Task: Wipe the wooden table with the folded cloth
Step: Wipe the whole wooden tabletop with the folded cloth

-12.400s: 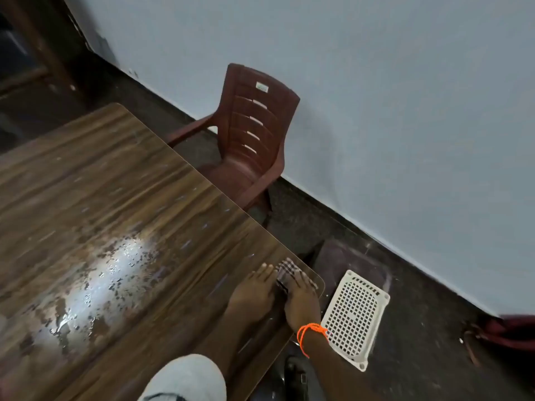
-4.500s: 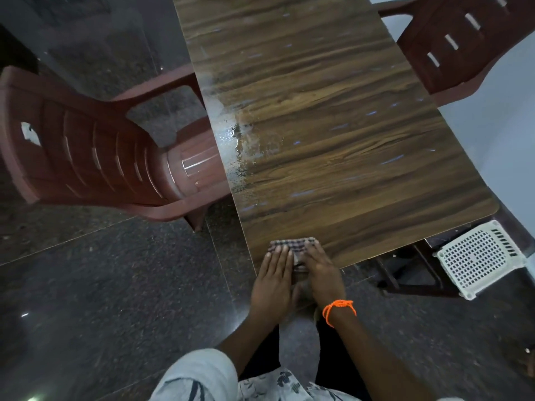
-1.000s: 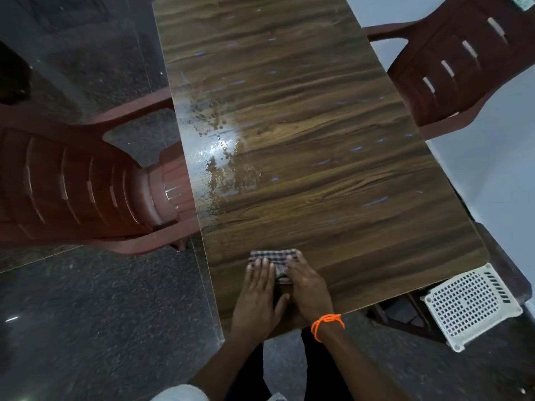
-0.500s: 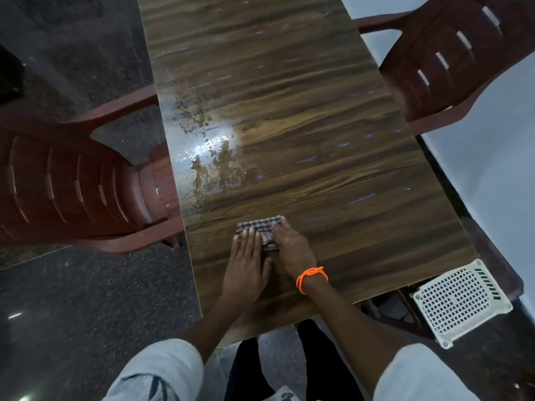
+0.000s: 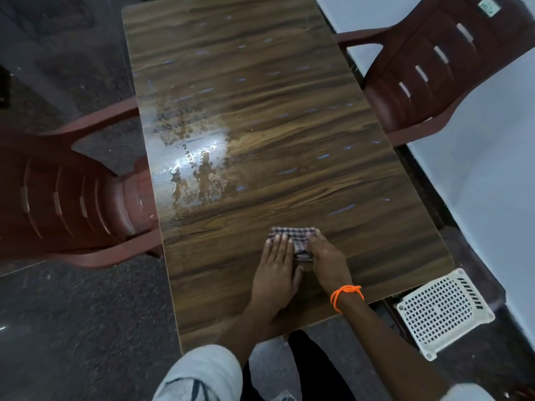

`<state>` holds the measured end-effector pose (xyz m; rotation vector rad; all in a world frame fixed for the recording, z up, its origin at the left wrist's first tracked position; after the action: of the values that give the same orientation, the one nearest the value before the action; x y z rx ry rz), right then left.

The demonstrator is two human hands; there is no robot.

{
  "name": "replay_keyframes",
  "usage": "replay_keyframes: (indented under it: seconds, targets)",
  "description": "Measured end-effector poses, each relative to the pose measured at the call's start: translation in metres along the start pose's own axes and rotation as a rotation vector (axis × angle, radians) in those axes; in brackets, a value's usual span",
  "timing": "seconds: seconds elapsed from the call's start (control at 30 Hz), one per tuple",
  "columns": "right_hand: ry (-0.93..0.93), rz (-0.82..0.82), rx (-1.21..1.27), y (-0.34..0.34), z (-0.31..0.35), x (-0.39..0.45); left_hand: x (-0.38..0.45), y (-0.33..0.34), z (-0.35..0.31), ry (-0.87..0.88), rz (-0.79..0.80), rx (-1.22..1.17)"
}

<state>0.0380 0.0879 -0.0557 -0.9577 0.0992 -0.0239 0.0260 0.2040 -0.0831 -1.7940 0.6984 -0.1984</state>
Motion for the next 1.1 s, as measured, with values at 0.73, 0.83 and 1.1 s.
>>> replay_keyframes:
  seconds: [0.73, 0.83, 1.1]
  targets:
    - [0.063, -0.051, 0.016, -0.043, -0.068, -0.005, 0.036, 0.015, -0.065, 0.027, 0.056, 0.036]
    - [0.076, -0.08, 0.044, -0.06, -0.077, 0.026, 0.072, 0.007, -0.069, 0.02, 0.052, 0.063]
    - [0.0, 0.007, 0.079, -0.034, -0.044, 0.061, 0.077, -0.004, -0.024, -0.085, 0.07, 0.101]
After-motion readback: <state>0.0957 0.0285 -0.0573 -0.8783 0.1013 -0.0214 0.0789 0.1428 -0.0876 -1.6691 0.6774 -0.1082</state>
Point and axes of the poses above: each hand's wrist, its own x-axis towards the middle knuckle, its own y-axis out of the palm, z = x × y, the point moved 10 cm from there along x, towards the middle knuckle
